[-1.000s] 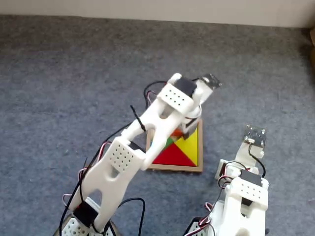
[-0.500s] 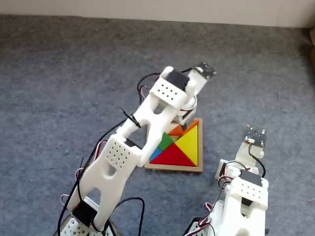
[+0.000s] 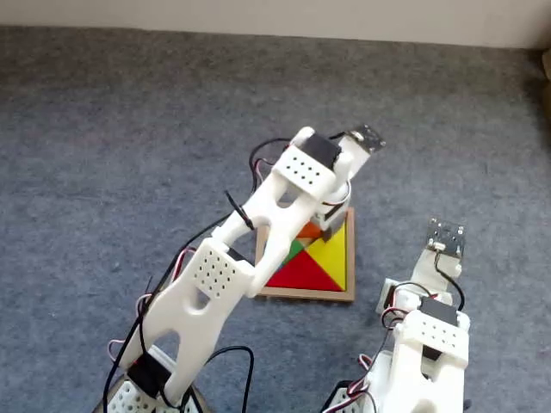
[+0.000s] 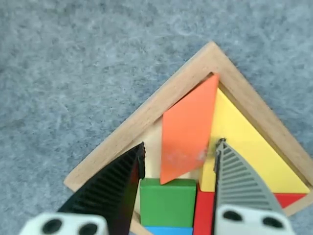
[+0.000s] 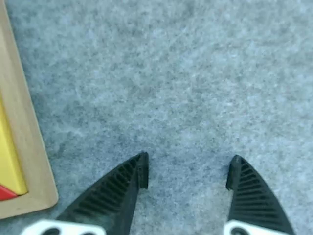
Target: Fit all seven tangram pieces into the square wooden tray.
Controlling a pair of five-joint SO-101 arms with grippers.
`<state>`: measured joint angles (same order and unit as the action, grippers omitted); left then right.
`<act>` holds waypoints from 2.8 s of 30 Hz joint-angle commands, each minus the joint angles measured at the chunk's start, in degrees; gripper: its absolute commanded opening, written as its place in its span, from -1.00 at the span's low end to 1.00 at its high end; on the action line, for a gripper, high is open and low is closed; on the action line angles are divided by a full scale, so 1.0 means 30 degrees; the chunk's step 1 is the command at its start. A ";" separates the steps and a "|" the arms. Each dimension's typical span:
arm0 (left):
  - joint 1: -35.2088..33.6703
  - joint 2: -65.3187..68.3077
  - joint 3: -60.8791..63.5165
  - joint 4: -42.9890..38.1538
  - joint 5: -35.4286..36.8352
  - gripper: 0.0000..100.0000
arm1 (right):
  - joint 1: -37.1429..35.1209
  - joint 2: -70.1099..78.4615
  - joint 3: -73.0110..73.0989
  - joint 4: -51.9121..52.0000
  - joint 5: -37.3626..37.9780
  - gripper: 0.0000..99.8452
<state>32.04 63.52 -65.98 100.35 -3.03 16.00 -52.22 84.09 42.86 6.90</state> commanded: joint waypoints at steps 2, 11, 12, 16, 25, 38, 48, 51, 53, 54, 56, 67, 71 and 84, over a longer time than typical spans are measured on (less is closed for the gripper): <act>0.0425 0.0425 -0.0308 0.0088 0.0117 -0.55 | 0.0132 -0.0308 0.0015 -0.0278 0.0147 -0.48; 0.1685 0.0425 -0.0190 0.0176 0.0088 -0.84 | 0.0132 -0.0308 0.0015 -0.0278 0.0147 -0.48; 0.1802 0.0425 -0.0190 0.0176 0.0088 -0.86 | 0.0161 -0.0308 0.0015 -0.0278 0.0147 -0.48; 0.1832 0.0425 -0.0278 0.0176 0.0088 -0.91 | 0.0161 -0.0308 0.0015 -0.0278 0.0147 -0.48; 0.1773 -0.1568 -0.0161 0.0205 0.0176 -0.94 | 0.0132 -0.0308 0.0015 -0.0278 0.0147 -0.48; -0.0454 -0.2300 -0.0132 0.0205 0.0908 -0.60 | 0.0132 -0.0308 0.0015 -0.0278 0.0147 -0.48; -0.0542 -0.2242 0.1509 0.0059 0.1641 -0.55 | 0.0132 -0.0308 0.0015 -0.0278 0.0147 -0.48; -0.0601 -0.2242 0.2212 0.0000 0.1641 -0.55 | 0.0132 -0.0308 0.0015 -0.0278 0.0147 -0.48; -0.0571 -0.2212 0.2711 -0.0469 0.1641 -0.55 | 0.0132 -0.0308 0.0015 -0.0278 0.0147 -0.48; -0.0571 -0.2212 0.3121 -0.0821 0.1641 -0.55 | 0.0132 -0.0308 0.0015 -0.0278 0.0147 -0.48; -0.0513 -0.2212 0.3941 -0.1582 0.1641 -0.55 | 0.0132 -0.0308 0.0015 -0.0278 0.0147 -0.48; 0.0718 -0.2271 0.4440 -0.2022 0.1641 -0.83 | 0.0161 -0.0308 0.0044 -0.0278 0.0147 -0.48; 0.1011 -0.2505 0.4147 -0.1875 0.1670 -0.91 | 0.0161 -0.0308 0.0044 -0.0278 0.0147 -0.48; -0.0190 -0.3326 0.0044 0.0147 0.1641 -0.99 | 0.0161 -0.0308 0.0044 -0.0278 0.0147 -0.48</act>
<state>34.07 57.54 -62.20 99.74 1.36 16.00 -52.22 84.09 42.86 6.90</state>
